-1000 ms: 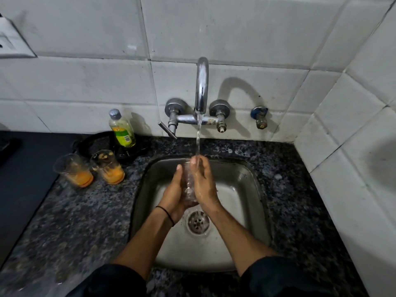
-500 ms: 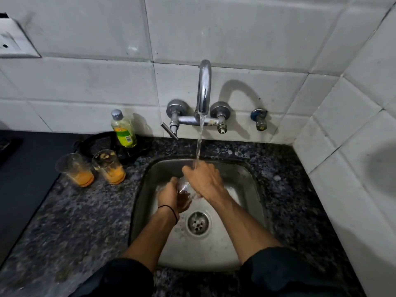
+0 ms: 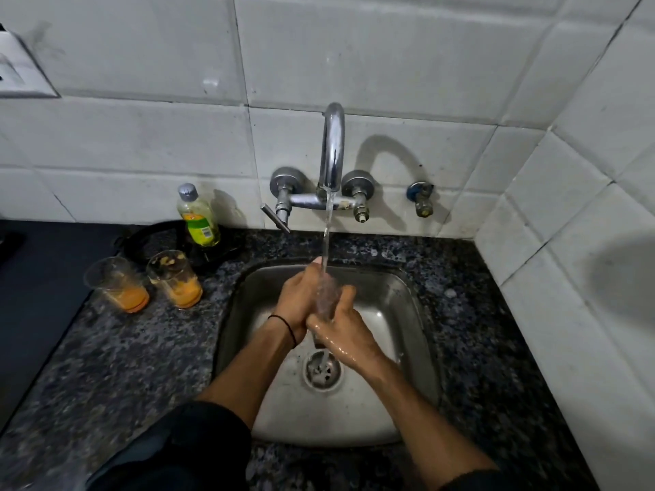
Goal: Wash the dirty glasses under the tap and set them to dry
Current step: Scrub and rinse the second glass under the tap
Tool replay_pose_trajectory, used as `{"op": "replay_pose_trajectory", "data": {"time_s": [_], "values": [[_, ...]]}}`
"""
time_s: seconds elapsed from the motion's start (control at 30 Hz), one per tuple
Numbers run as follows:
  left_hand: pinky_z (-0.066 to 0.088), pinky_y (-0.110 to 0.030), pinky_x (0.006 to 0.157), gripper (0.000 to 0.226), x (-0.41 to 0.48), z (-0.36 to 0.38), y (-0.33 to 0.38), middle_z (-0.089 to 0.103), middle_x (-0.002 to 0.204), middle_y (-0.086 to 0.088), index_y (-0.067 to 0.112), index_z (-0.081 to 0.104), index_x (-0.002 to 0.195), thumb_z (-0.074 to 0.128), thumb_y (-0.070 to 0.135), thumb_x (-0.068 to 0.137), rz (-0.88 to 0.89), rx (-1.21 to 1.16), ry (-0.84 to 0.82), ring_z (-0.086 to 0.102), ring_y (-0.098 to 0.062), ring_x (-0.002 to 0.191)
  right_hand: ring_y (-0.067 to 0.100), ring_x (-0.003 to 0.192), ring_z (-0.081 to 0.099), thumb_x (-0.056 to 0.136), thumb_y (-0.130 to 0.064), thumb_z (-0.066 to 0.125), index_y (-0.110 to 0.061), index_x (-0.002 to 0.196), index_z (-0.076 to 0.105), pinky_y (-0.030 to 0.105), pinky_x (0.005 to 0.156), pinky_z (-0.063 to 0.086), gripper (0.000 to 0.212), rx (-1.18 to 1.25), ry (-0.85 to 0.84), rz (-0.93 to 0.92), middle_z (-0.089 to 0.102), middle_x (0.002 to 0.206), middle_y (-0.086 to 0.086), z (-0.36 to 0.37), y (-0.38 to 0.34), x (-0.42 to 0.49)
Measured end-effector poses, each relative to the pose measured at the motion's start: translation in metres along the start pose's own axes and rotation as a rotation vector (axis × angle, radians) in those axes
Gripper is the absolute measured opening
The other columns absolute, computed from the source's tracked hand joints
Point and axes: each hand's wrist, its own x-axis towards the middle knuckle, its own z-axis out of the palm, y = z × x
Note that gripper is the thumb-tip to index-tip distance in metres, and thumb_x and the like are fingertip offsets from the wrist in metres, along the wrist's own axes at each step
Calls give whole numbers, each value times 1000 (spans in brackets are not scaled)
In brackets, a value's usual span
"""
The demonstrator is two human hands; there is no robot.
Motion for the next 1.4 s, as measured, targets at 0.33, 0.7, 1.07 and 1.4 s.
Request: {"op": "replay_pose_trajectory", "data": {"time_s": [0.33, 0.7, 1.07, 1.4], "values": [[52, -28, 71, 20, 14, -13, 57, 72, 90, -9, 10, 60, 100, 41, 17, 103, 62, -82, 32, 67, -20, 79, 8, 96, 61, 76, -16, 82, -39, 139, 29, 13, 78, 48, 86, 32, 137, -174, 61, 113, -11, -1, -14, 6], [46, -44, 75, 33, 38, -27, 100, 64, 109, -24, 3, 43, 121, 55, 24, 98, 485, 1148, 414, 61, -43, 100, 0, 79, 51, 69, -35, 86, -30, 79, 44, 19, 65, 42, 44, -87, 265, -271, 53, 89, -12, 6, -27, 16], [47, -47, 90, 52, 36, -29, 90, 67, 108, -13, 13, 34, 141, 50, 4, 92, 734, 1370, 392, 63, -32, 100, 20, 88, 65, 65, -20, 88, -9, 95, 59, 34, 80, 52, 44, 660, 190, 13, 69, 91, 6, -5, -33, 23], [50, -17, 90, 25, -51, -24, 16, 73, 110, 8, 17, 68, 119, 67, 16, 93, 646, 307, -68, 66, -7, 108, 29, 86, 74, 88, -53, 63, -7, 107, 72, 43, 94, 54, 51, 1355, -40, 479, 76, 102, 17, 2, -34, 9]]}}
